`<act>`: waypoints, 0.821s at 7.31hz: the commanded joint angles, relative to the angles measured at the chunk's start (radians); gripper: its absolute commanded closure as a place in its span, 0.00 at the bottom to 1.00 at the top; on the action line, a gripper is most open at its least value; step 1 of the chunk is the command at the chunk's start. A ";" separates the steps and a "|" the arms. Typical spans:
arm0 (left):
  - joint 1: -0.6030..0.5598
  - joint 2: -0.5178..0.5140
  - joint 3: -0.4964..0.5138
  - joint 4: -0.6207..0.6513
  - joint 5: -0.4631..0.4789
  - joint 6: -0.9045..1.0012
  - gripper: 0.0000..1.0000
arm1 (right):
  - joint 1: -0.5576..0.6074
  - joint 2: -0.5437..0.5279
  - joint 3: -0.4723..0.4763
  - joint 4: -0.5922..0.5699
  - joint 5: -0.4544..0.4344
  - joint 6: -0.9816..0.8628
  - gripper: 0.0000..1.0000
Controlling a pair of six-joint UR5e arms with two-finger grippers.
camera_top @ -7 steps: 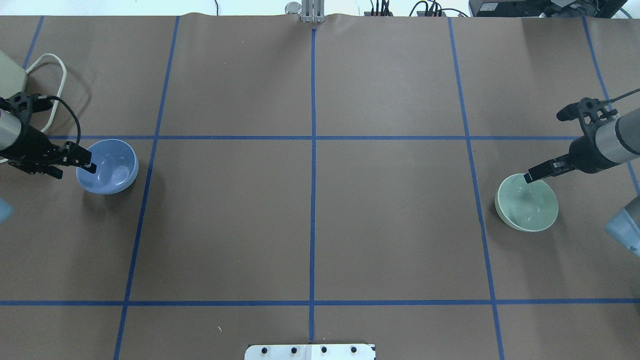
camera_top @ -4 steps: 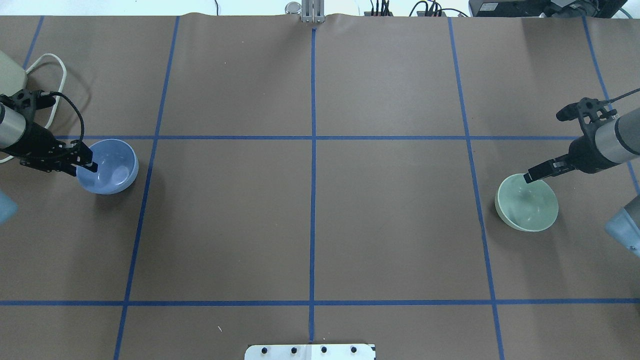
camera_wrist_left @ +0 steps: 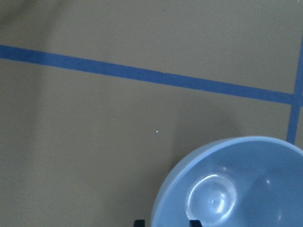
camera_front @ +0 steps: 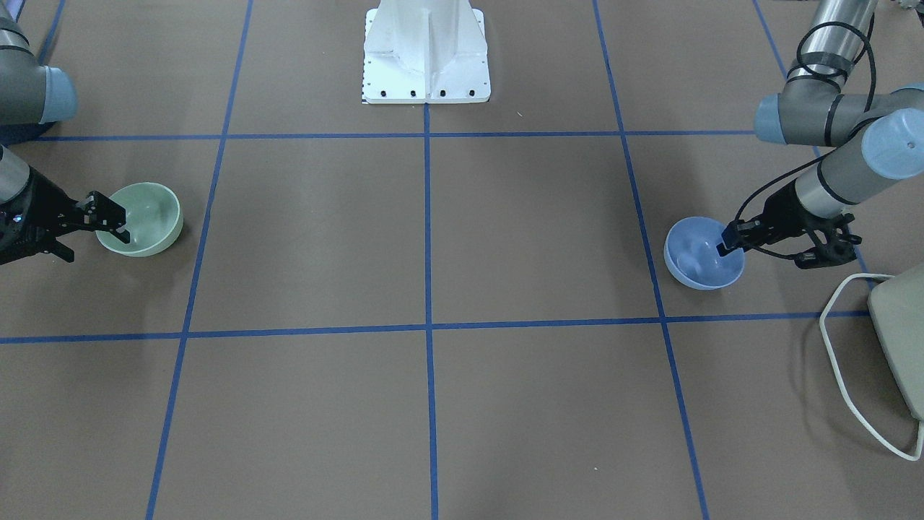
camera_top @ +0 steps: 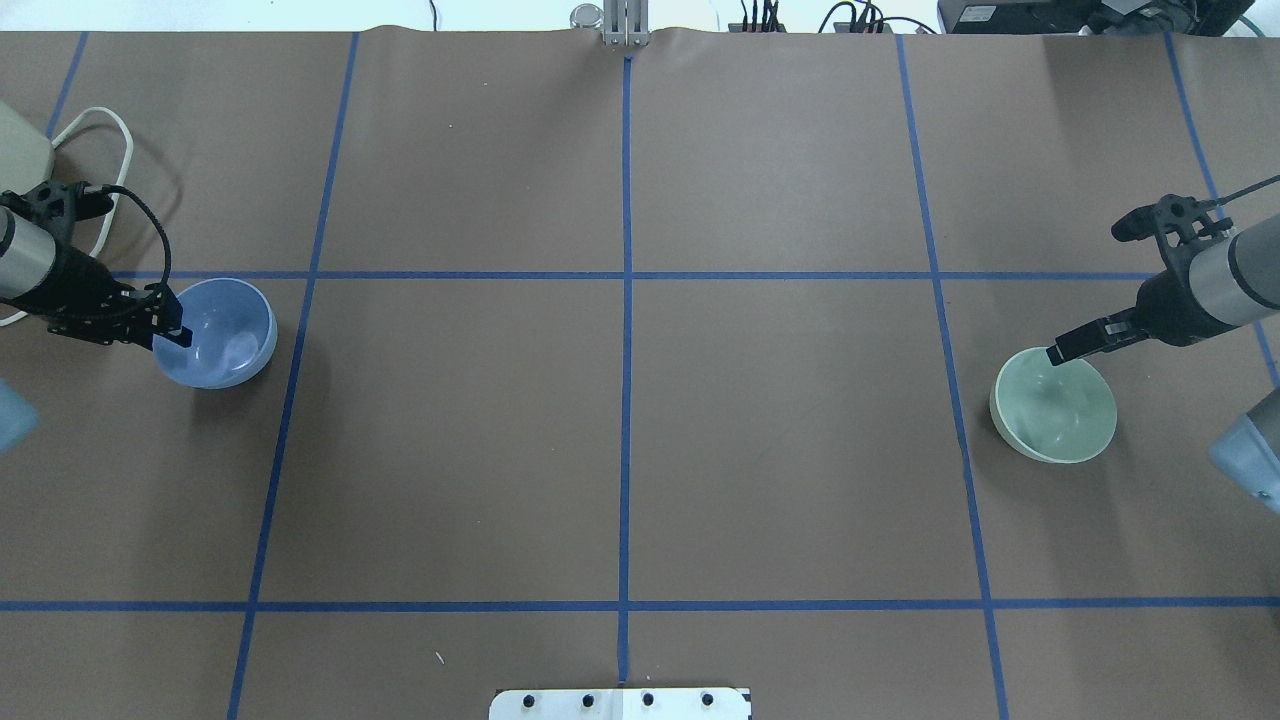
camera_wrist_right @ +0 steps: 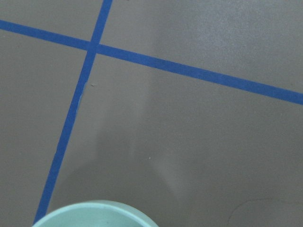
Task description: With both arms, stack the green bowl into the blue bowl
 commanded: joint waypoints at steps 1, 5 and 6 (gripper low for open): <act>0.009 0.000 -0.004 0.000 0.021 -0.033 0.73 | 0.000 0.001 0.000 0.000 0.000 0.000 0.00; 0.009 -0.002 -0.015 0.000 0.018 -0.126 1.00 | 0.000 0.004 0.000 0.000 0.000 0.000 0.00; 0.009 -0.002 -0.033 0.002 0.011 -0.129 1.00 | -0.002 0.004 0.000 0.000 0.000 0.000 0.00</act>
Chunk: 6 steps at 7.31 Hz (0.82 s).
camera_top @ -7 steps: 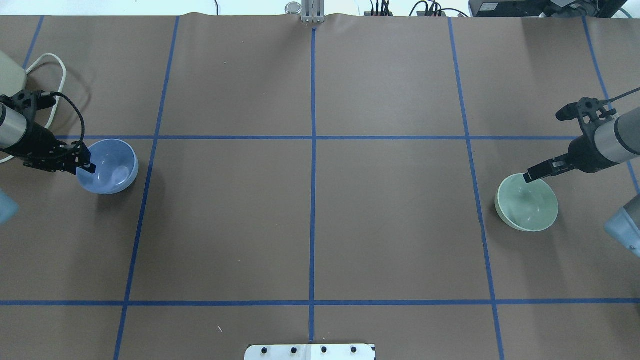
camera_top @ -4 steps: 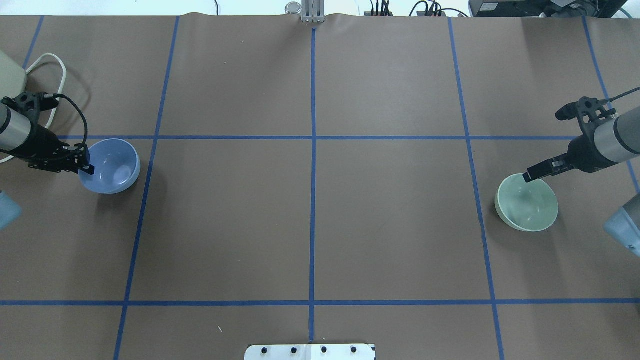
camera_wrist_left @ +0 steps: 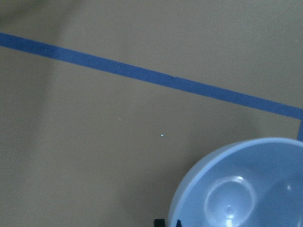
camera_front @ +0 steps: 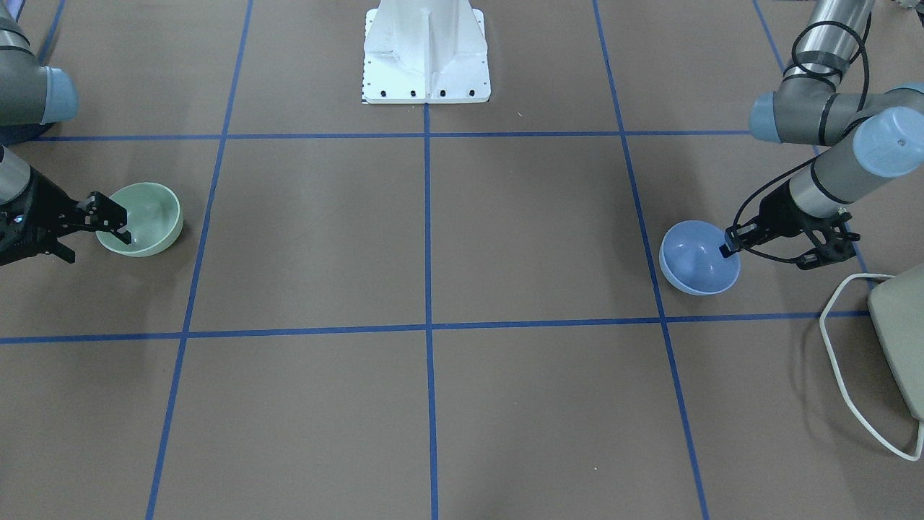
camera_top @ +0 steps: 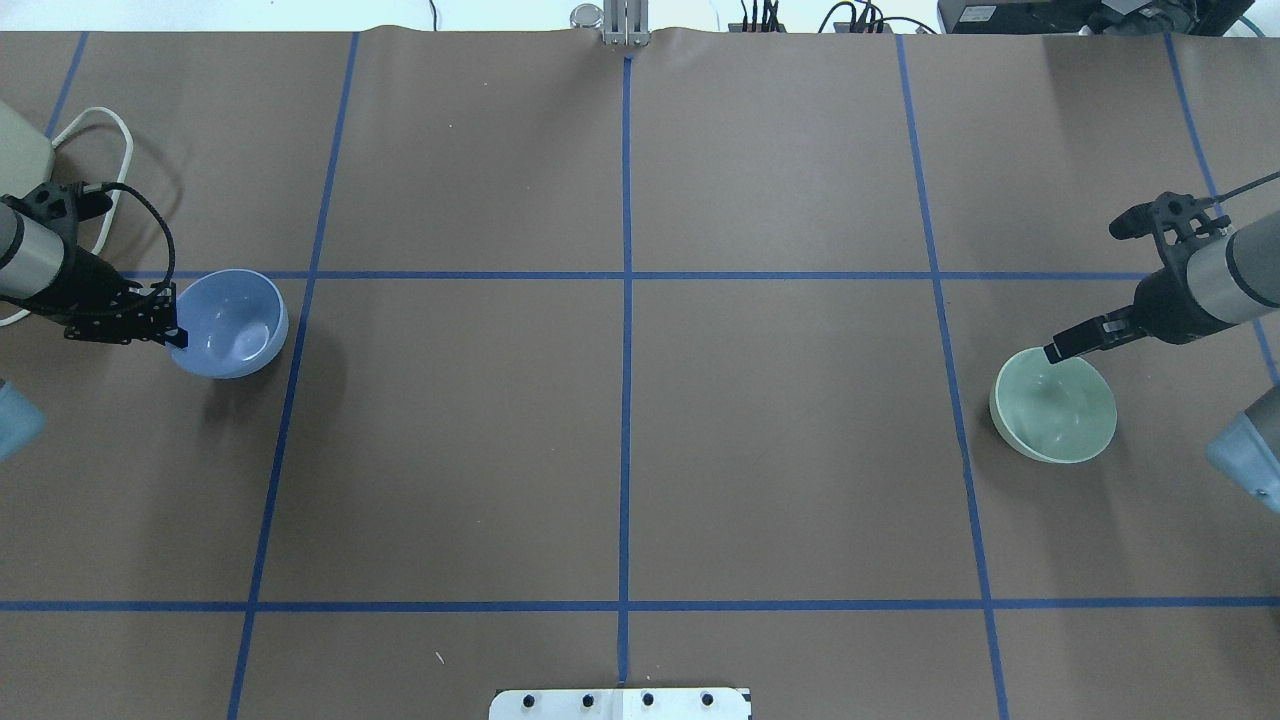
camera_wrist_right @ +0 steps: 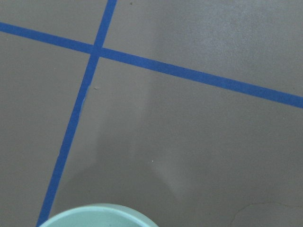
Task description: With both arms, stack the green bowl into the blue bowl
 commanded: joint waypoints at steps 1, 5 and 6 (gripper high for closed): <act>0.000 -0.002 -0.055 0.016 -0.025 -0.030 1.00 | -0.001 0.000 0.000 0.000 0.000 0.000 0.00; 0.046 -0.179 -0.082 0.059 -0.048 -0.312 1.00 | -0.001 0.000 0.001 0.000 0.000 0.000 0.00; 0.087 -0.245 -0.086 0.140 -0.032 -0.332 0.99 | -0.001 0.000 0.001 0.000 0.000 0.000 0.00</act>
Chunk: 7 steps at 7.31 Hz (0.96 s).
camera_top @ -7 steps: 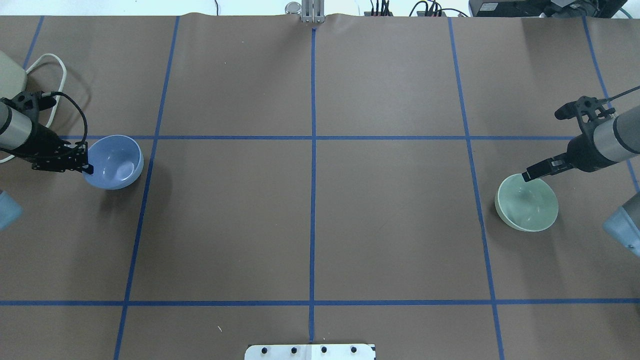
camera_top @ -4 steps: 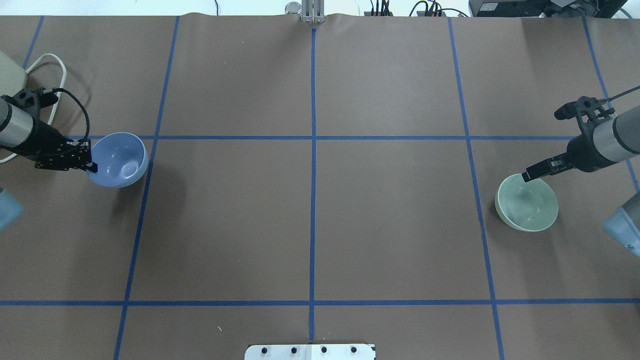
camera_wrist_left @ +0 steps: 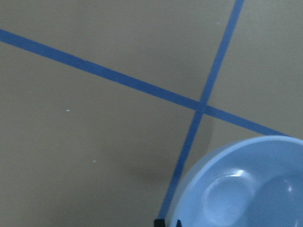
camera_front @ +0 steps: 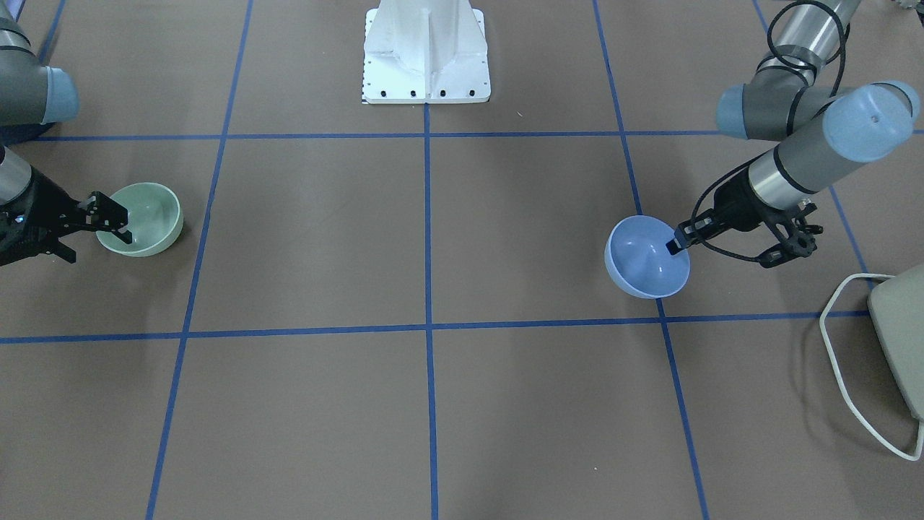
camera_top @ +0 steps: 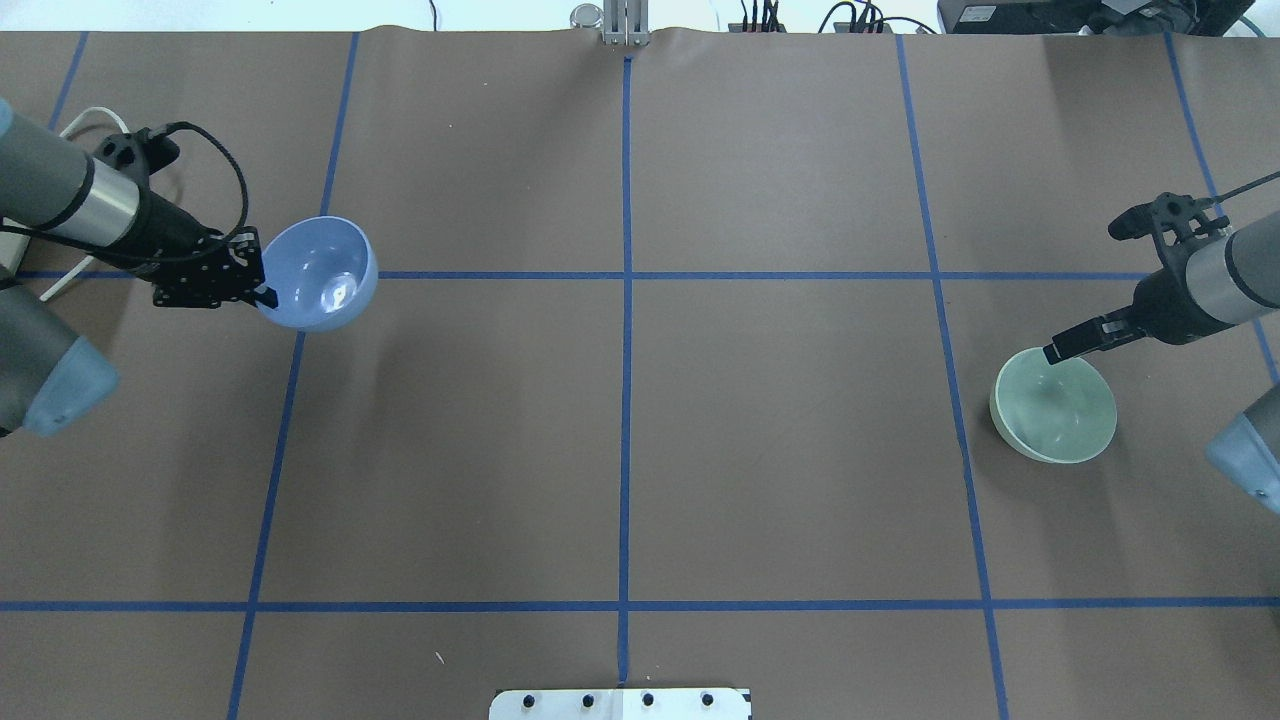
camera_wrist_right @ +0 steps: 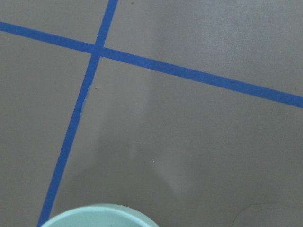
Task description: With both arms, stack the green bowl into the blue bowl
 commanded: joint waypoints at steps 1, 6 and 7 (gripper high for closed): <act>0.061 -0.131 -0.013 0.139 0.060 -0.048 0.99 | 0.000 0.000 0.000 0.000 0.000 0.000 0.00; 0.353 -0.250 -0.133 0.353 0.374 -0.083 0.99 | -0.005 0.000 0.000 0.002 0.000 0.000 0.00; 0.392 -0.273 -0.131 0.353 0.401 -0.116 0.99 | -0.005 0.000 0.000 0.000 0.002 0.000 0.00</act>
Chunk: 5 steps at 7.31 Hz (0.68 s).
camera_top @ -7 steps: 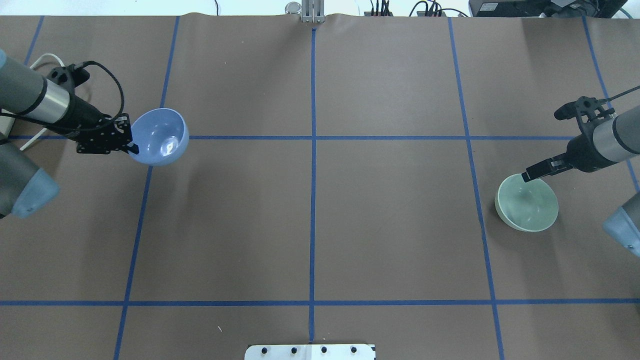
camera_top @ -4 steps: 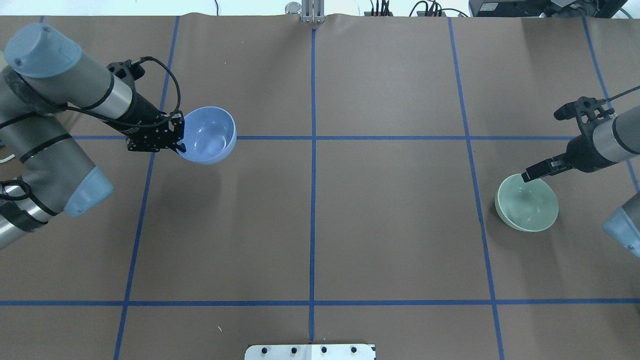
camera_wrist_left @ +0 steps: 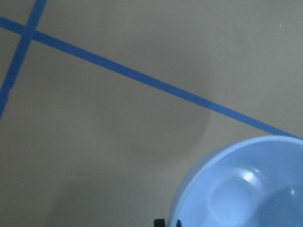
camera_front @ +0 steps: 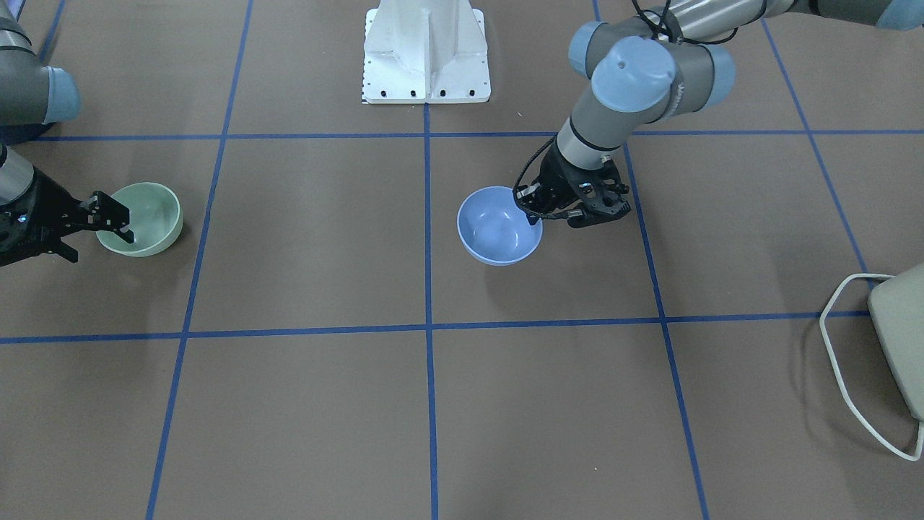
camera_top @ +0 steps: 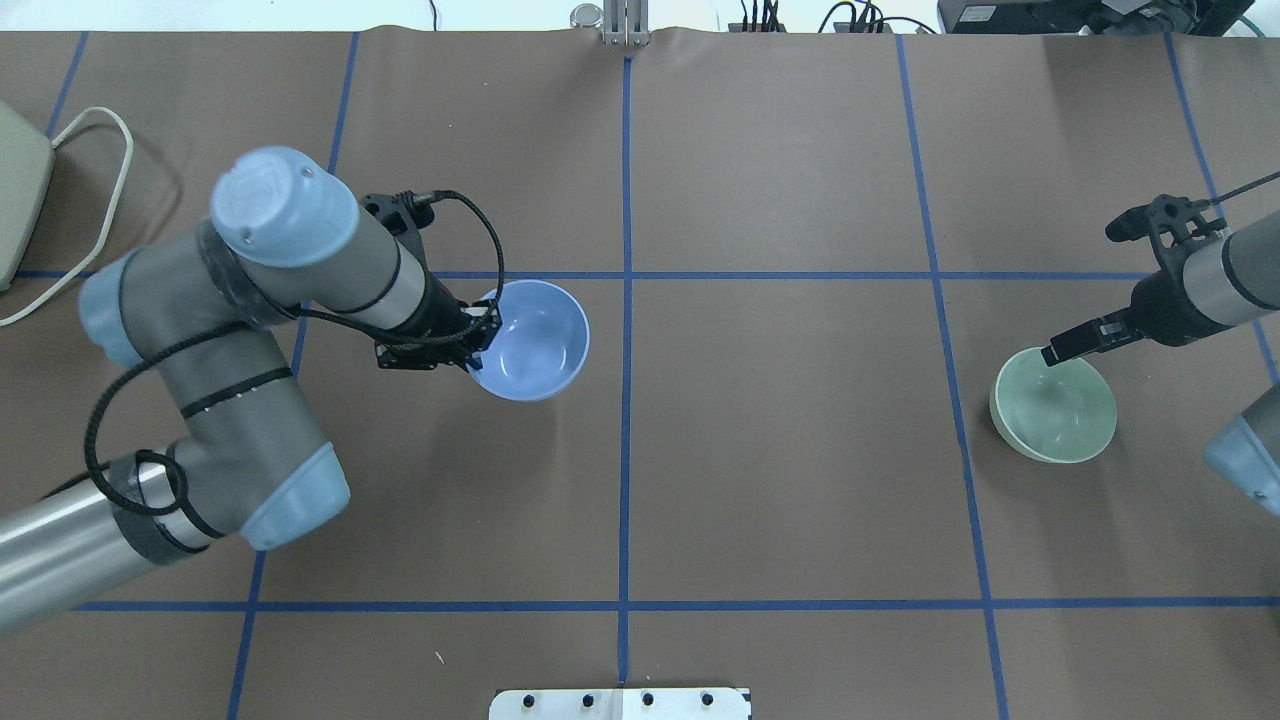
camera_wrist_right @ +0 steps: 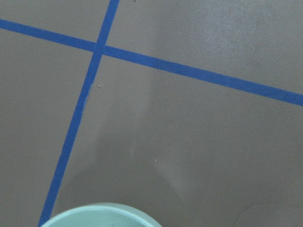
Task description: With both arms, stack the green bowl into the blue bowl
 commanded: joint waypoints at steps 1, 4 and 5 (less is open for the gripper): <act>0.081 -0.034 -0.002 0.005 0.068 -0.063 0.99 | 0.000 -0.002 0.000 0.001 0.001 0.000 0.00; 0.159 -0.034 -0.002 0.005 0.141 -0.091 0.99 | -0.006 -0.049 0.000 0.092 0.012 -0.005 0.14; 0.161 -0.043 -0.002 0.005 0.142 -0.092 0.99 | -0.014 -0.066 0.000 0.101 0.016 -0.011 0.21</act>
